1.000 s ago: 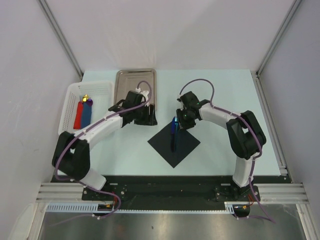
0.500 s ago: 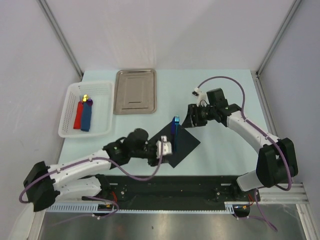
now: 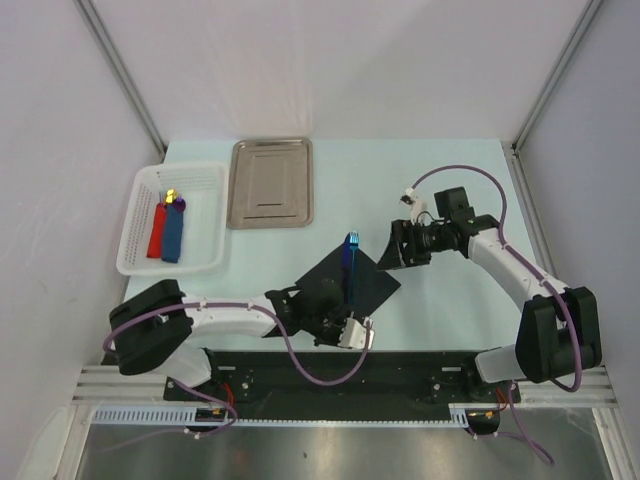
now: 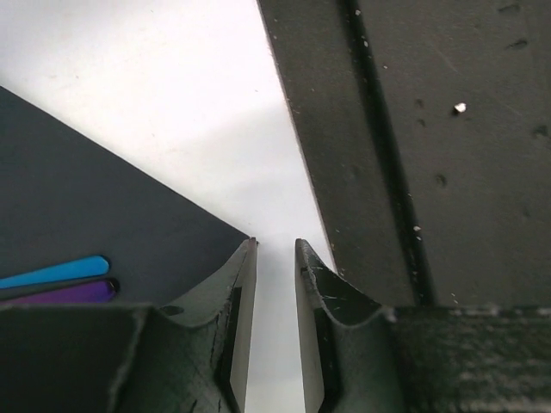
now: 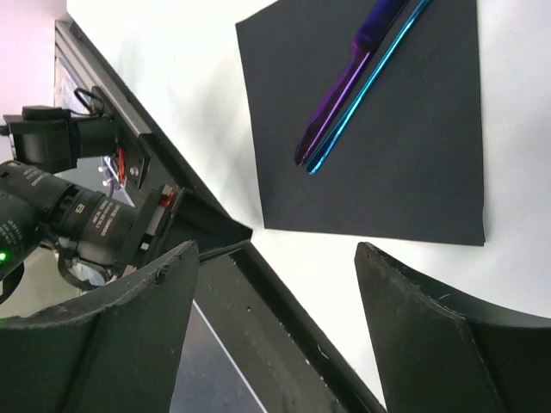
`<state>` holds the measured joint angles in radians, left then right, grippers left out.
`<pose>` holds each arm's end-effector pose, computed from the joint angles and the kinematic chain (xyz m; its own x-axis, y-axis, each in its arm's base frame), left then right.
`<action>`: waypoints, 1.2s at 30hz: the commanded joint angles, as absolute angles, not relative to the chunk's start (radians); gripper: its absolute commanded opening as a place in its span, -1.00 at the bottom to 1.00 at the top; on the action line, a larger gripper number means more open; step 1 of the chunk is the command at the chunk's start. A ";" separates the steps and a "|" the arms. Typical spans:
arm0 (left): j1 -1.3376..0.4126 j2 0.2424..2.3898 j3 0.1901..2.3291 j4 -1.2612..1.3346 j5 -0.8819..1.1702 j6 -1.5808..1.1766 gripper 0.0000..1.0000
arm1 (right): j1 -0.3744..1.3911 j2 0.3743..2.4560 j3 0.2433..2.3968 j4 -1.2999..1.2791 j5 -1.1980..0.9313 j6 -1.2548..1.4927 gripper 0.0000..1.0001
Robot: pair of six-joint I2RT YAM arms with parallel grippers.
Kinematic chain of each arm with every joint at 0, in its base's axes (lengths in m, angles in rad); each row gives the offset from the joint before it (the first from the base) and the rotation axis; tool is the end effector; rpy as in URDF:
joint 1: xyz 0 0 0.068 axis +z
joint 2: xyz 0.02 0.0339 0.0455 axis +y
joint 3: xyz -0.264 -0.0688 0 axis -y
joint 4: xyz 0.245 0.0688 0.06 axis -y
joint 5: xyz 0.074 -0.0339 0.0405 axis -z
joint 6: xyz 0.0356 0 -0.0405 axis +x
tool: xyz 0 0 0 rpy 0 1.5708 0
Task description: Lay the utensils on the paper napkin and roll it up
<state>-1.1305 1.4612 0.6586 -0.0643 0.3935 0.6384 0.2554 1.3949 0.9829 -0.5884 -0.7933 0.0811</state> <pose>0.1043 -0.2534 0.1599 0.3000 0.6546 -0.6939 0.9495 -0.2751 0.1509 0.2604 0.0942 0.2470 -0.8562 -0.1648 -0.4896 -0.4818 0.5968 0.6416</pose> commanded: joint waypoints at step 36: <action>-1.046 1.522 0.827 -0.121 0.488 0.655 -1.00 | 0.173 1.494 1.026 -0.650 -0.899 0.035 0.50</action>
